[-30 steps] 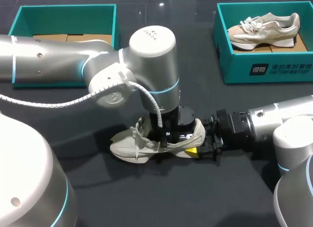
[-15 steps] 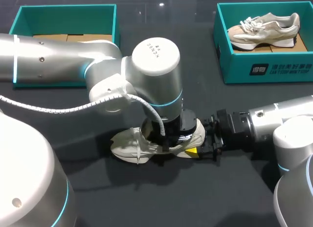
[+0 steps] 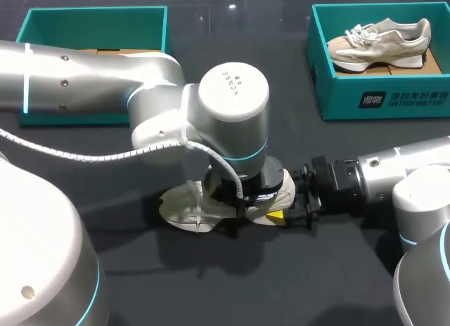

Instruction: Take the shoe out of the shoebox, open the shoe tongue, remove and reinsert the insole, then place the shoe into the shoebox

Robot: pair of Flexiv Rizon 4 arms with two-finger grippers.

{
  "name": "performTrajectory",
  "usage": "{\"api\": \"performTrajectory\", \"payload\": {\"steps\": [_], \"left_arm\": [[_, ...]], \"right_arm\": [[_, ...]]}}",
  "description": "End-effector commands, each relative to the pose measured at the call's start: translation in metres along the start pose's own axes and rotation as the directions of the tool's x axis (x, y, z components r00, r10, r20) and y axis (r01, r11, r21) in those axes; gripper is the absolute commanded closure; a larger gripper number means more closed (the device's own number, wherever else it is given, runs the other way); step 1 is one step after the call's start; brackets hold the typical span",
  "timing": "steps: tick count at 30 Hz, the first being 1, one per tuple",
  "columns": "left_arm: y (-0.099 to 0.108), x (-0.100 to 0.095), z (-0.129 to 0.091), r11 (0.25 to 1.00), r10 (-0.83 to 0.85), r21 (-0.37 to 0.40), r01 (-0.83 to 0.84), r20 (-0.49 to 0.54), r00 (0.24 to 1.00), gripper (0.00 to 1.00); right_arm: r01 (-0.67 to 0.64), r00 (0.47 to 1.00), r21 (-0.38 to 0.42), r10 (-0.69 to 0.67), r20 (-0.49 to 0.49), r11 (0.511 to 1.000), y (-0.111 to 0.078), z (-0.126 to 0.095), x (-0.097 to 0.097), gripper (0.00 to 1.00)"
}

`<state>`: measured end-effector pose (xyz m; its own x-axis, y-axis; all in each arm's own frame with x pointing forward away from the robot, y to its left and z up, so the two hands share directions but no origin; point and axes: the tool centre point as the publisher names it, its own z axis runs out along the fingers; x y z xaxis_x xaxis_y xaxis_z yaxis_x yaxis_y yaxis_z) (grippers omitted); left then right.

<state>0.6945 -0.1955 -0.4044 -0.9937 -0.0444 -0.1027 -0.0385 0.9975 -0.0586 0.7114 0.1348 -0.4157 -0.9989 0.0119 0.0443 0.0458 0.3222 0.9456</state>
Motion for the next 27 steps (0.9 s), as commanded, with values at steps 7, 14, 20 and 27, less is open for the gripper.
{"api": "performTrajectory", "payload": {"steps": [7,14,20,27], "left_arm": [[-0.001,-0.026,0.031,1.0,-0.009,0.016,0.01,-0.029,1.0,1.0],[0.003,-0.025,0.022,0.998,-0.013,0.054,0.016,-0.07,0.997,1.0],[0.006,-0.028,0.016,0.997,0.0,0.081,0.01,-0.119,0.993,1.0],[0.004,-0.027,0.01,0.996,0.008,0.091,0.004,-0.127,0.992,1.0]], "right_arm": [[-0.001,1.0,0.005,0.001,-0.002,1.0,-0.001,0.006,0.001,1.0],[-0.001,1.0,0.005,0.001,-0.002,1.0,-0.001,0.006,0.001,1.0],[-0.001,1.0,0.005,0.001,-0.002,1.0,-0.001,0.006,0.001,1.0],[-0.001,1.0,0.005,0.001,-0.002,1.0,-0.001,0.006,0.001,1.0]]}}
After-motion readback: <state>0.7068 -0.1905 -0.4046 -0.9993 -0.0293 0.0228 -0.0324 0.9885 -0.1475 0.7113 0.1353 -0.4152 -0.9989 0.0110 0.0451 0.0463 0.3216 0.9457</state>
